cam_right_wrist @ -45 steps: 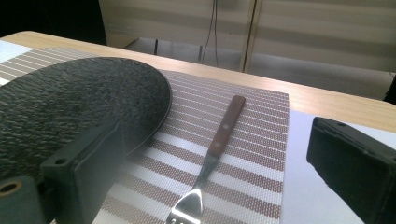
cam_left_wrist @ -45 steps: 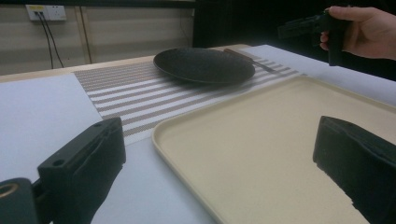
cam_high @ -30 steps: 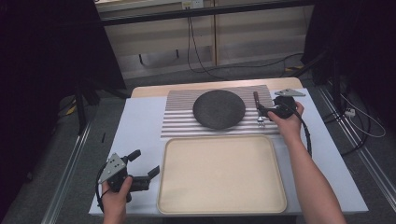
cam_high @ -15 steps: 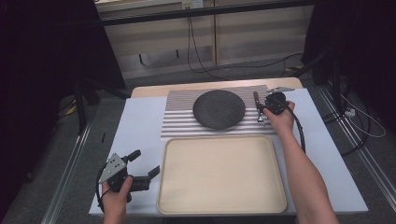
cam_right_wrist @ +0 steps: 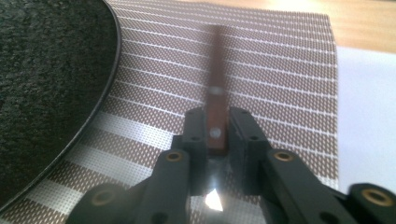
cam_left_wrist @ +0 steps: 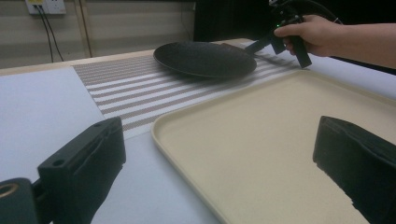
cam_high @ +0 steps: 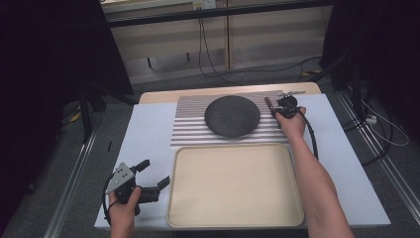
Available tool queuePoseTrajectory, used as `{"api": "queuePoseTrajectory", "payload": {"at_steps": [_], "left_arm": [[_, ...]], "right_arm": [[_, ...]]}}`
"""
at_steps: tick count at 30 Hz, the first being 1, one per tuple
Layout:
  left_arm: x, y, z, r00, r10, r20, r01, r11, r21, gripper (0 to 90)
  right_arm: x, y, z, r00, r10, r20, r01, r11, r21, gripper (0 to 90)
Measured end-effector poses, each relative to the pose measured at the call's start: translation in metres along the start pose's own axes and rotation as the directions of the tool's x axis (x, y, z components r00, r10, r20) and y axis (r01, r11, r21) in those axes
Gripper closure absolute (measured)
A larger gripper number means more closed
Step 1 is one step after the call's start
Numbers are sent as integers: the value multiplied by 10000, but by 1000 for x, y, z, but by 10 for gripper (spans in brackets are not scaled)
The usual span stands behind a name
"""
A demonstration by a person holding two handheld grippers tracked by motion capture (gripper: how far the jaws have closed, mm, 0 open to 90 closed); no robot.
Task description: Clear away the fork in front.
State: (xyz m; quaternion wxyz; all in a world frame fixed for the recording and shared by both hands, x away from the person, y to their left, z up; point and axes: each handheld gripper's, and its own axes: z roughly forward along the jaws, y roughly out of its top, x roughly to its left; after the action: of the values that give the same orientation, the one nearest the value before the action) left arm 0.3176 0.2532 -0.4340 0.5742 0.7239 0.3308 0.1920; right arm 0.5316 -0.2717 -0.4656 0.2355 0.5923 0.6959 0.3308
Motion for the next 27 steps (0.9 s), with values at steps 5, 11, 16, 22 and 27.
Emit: {"api": "queuePoseTrajectory", "payload": {"at_steps": [5, 11, 16, 22, 27], "left_arm": [[1, -1, -2, 10000, 32, -2, -32, 10000, 56, 26], [1, -2, -3, 10000, -10, 63, 10, 10000, 19, 27], [1, -2, -3, 10000, 37, 46, -37, 10000, 3, 27], [1, -1, -3, 10000, 37, 62, -37, 10000, -49, 27], [2, 0, -2, 9999, -20, 100, 21, 10000, -72, 27]], "right_arm": [[-3, -2, -9, 10000, -22, -29, 23, 9990, 452, 786], [-6, -14, -28, 9997, -203, -124, 213, 9963, 838, 787], [-7, -29, -47, 9996, -219, -180, 235, 9955, 920, 786], [-7, -39, -65, 9980, -537, -338, 578, 9889, 1368, 786], [-6, -41, -66, 9985, -489, -237, 518, 9877, 1478, 778]]}}
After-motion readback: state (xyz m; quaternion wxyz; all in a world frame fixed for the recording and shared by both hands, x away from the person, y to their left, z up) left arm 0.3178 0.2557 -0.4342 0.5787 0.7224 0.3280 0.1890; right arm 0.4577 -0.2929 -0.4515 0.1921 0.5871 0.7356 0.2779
